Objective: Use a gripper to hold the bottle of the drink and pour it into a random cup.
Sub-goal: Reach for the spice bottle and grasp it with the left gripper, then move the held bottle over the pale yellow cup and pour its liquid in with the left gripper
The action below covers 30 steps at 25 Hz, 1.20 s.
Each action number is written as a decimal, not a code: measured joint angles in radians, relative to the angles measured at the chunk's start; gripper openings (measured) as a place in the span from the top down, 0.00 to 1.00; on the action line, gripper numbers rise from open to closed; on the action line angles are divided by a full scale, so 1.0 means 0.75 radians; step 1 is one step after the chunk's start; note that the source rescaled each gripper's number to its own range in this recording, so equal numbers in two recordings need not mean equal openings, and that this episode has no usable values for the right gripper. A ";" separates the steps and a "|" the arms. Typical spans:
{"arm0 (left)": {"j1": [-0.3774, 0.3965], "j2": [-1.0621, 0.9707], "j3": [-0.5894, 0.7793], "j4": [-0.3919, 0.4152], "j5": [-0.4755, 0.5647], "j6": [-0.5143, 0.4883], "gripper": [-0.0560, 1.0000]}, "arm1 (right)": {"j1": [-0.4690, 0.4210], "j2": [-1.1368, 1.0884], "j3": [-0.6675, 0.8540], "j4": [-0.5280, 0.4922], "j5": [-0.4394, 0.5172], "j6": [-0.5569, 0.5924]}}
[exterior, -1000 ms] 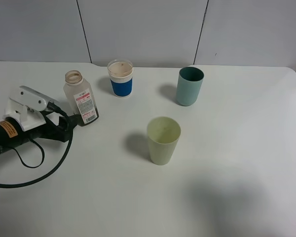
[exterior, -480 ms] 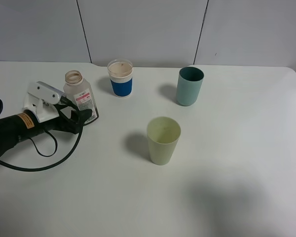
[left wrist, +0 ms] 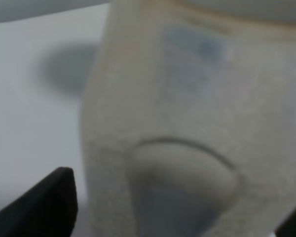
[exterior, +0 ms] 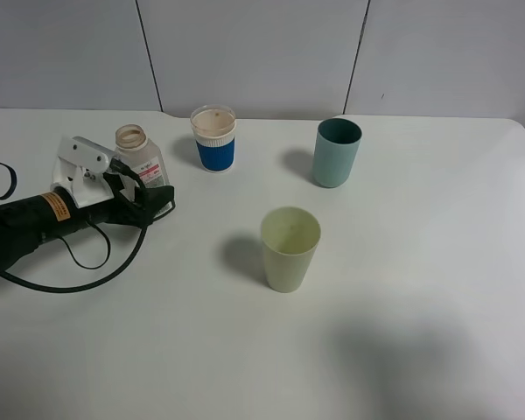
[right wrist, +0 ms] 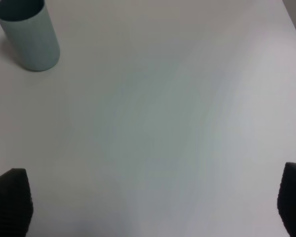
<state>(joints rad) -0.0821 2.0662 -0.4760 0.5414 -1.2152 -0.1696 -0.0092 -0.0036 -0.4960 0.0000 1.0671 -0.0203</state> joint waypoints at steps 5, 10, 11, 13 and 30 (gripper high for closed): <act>0.000 0.000 -0.008 0.022 0.000 -0.033 0.35 | 0.000 0.000 0.000 0.000 0.000 0.000; 0.000 0.000 -0.044 0.025 0.001 -0.043 0.38 | 0.000 0.000 0.000 0.000 0.000 0.000; 0.000 0.000 -0.052 0.025 0.001 -0.044 0.39 | 0.000 0.000 0.000 0.000 0.000 0.000; -0.002 0.001 -0.059 0.027 0.001 -0.047 0.39 | 0.000 0.000 0.000 0.000 0.000 0.000; -0.002 0.067 -0.080 0.031 -0.008 0.004 0.95 | 0.000 0.000 0.000 0.000 0.000 0.000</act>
<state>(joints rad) -0.0833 2.1163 -0.5360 0.5647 -1.2215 -0.1665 -0.0092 -0.0036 -0.4960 0.0000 1.0671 -0.0203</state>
